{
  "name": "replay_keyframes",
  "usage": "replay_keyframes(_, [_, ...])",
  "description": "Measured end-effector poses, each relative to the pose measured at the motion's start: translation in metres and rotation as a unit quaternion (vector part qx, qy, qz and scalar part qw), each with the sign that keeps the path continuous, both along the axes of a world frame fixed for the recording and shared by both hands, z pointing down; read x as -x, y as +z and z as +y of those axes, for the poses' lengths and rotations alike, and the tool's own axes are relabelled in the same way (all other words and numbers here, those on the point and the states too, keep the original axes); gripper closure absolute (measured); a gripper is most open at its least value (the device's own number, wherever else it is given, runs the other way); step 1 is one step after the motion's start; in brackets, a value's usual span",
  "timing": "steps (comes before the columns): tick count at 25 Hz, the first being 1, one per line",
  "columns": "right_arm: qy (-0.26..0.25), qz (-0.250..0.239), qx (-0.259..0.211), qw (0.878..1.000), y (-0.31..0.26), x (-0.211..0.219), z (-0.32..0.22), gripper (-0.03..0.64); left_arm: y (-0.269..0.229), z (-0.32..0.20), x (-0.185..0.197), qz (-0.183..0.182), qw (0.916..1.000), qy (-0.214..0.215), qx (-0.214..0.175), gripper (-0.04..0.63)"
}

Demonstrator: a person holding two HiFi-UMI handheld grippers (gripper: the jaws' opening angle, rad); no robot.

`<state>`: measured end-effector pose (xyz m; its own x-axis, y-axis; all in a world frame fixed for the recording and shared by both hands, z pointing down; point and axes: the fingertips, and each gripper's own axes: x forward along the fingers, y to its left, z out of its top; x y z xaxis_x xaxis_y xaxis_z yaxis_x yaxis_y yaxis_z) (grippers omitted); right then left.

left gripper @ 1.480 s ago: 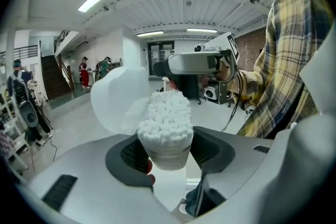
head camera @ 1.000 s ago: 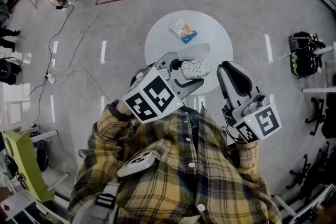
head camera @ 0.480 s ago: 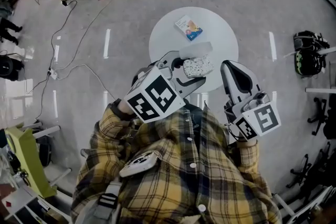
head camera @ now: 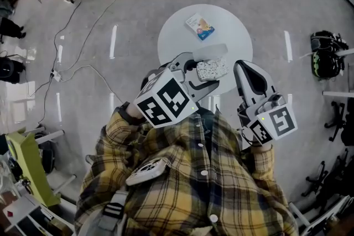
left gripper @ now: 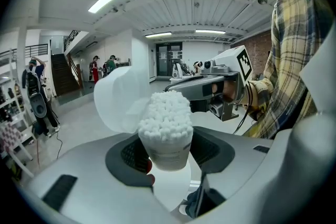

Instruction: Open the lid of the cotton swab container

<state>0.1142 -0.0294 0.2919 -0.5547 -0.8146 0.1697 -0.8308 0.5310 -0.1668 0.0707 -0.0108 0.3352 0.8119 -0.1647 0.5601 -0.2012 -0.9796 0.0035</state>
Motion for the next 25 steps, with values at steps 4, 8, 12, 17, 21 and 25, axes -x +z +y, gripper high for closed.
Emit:
replay_keyframes(4, [0.004, -0.01, 0.003, 1.0, 0.001, -0.003, -0.002, 0.601, 0.0, 0.0, -0.004, 0.002, 1.0, 0.004, -0.002, 0.367])
replay_keyframes(8, [0.003, -0.013, 0.005, 1.0, 0.001, -0.003, -0.002, 0.601, -0.002, 0.0, -0.003, 0.003, 1.0, 0.003, -0.001, 0.368])
replay_keyframes(12, [0.005, -0.012, 0.003, 1.0, 0.001, -0.003, -0.004, 0.601, -0.001, -0.002, -0.003, 0.005, 1.0, 0.001, -0.001, 0.368])
replay_keyframes(17, [0.0, -0.002, 0.006, 1.0, 0.002, -0.002, -0.005, 0.601, -0.001, -0.004, -0.002, 0.009, 1.0, -0.001, 0.0, 0.37])
replay_keyframes(21, [0.001, -0.001, 0.011, 1.0, 0.004, -0.001, -0.006, 0.601, -0.002, -0.006, -0.001, 0.013, 0.9999, 0.0, 0.003, 0.37])
replay_keyframes(25, [0.002, -0.001, 0.015, 1.0, 0.007, -0.001, -0.009, 0.601, -0.002, -0.009, -0.001, 0.018, 0.9998, -0.001, 0.005, 0.371])
